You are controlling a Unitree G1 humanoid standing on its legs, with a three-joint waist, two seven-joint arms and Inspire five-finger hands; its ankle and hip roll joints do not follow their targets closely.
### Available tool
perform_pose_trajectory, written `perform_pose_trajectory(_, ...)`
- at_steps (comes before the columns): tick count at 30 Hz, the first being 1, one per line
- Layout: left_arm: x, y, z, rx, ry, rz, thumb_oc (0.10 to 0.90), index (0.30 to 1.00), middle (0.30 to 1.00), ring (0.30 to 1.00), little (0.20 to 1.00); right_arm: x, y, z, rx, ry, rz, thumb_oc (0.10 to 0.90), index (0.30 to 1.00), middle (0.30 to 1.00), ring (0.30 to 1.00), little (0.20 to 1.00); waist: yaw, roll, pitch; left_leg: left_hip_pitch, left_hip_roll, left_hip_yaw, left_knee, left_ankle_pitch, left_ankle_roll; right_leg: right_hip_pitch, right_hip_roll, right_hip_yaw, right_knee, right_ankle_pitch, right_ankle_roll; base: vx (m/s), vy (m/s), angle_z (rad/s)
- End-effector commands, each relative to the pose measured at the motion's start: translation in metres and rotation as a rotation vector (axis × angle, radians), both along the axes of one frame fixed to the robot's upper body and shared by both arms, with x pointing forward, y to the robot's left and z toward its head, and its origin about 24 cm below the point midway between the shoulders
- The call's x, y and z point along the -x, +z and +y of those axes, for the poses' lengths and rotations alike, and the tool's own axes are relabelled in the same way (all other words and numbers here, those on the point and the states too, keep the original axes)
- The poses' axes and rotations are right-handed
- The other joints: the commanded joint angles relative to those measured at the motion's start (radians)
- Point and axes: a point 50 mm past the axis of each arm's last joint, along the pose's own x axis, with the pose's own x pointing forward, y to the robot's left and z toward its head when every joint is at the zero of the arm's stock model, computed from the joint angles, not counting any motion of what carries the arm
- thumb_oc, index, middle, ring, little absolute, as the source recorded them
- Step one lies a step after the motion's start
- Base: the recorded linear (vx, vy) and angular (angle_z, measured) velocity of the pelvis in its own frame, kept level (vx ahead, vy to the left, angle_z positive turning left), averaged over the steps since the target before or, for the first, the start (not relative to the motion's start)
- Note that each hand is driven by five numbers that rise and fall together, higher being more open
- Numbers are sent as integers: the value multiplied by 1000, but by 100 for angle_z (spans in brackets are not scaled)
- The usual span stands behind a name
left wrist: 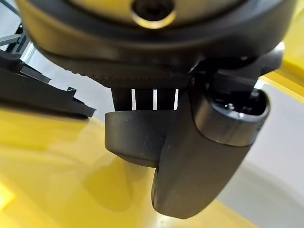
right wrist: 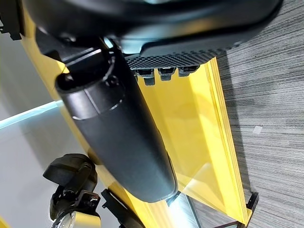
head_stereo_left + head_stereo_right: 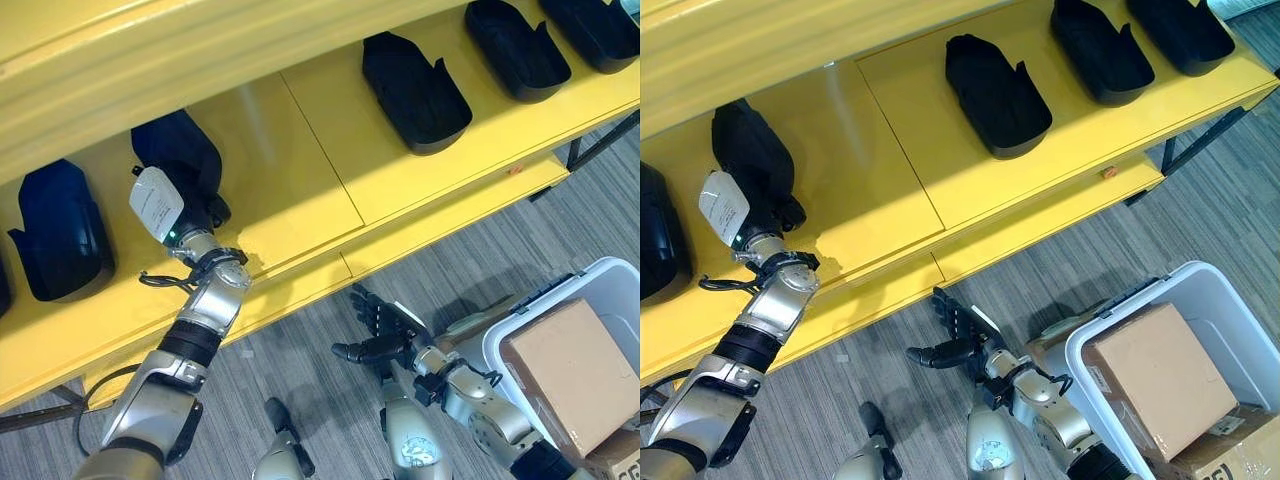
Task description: Move parts from the plastic box to the shelf.
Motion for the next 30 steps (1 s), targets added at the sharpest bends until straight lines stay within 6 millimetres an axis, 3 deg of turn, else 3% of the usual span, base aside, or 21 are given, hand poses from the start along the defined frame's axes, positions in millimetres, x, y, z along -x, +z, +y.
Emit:
perform_pose_trajectory(1, -2, 56, 22, -188, 67, -180, 400, 300, 300, 300, 300, -3, 38, 22, -182, 62, -164, 900, 1000, 1000, 1000, 1000, -13, -20, -73, 45, 63, 15, -7, -28, -9, 18, -47, 9, 8, -87, 35, 0, 0, 0)
perform_pose_trajectory(30, 4, 46, 35, -293, 93, -85, 400, 300, 300, 300, 300, -6, 38, 16, -165, 44, -171, 900, 1000, 1000, 1000, 1000, -7, -9, -80, 50, 54, 8, -7, -32, -8, 23, -53, 3, 6, -88, 37, 0, 0, 0)
